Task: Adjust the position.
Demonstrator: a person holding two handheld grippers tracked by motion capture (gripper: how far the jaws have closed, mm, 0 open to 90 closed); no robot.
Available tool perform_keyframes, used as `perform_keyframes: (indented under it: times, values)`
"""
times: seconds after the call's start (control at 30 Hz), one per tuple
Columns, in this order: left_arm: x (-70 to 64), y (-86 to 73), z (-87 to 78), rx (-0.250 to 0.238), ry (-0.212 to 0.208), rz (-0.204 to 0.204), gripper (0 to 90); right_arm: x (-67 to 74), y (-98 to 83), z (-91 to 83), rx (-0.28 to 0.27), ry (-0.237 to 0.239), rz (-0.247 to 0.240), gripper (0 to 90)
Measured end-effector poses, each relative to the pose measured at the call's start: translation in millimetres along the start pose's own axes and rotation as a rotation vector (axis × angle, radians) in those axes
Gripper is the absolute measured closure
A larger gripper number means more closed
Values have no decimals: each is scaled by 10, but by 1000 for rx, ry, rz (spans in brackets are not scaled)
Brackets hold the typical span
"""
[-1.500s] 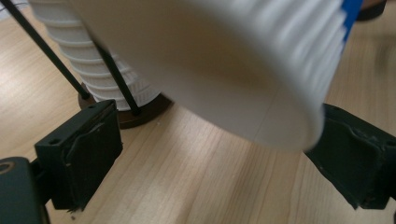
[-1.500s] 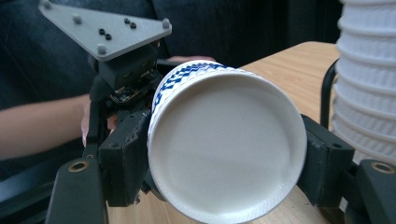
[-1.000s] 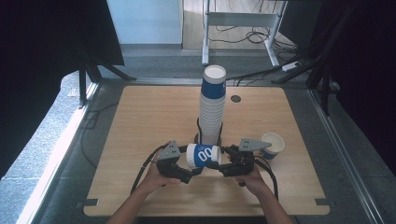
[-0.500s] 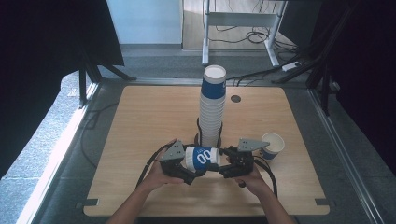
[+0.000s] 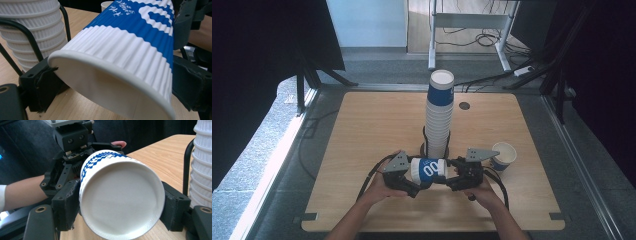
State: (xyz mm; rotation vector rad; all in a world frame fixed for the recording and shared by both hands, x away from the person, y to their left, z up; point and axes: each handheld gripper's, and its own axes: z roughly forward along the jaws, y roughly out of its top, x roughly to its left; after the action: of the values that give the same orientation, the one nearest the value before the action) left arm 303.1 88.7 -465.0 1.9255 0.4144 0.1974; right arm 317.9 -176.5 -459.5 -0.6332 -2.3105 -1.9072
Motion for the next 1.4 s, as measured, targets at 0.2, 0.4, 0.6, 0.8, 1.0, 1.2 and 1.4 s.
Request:
perform_keyframes:
  times: [0.2,0.4,0.6,0.8,1.0,1.2,1.4]
  values:
    - [3,-14,-7,-3,-6,6,83,14,14,2,14,-15,-23,262]
    - [-2,-20,-26,-15,-14,13,96,29,29,2,21,-27,-35,244]
    - [1,-21,-35,-14,-15,14,97,25,34,4,21,-21,-37,251]
    - [9,-22,-21,-1,-21,-3,68,31,36,-8,7,-4,-39,281]
    - [11,0,-23,1,-19,-8,58,43,44,-13,-3,-10,-50,286]
    - [66,20,-110,-44,-32,-41,59,30,51,-56,-13,-22,-51,288]
    - [83,50,-124,-43,-67,-25,74,28,30,-50,-2,-8,-53,288]
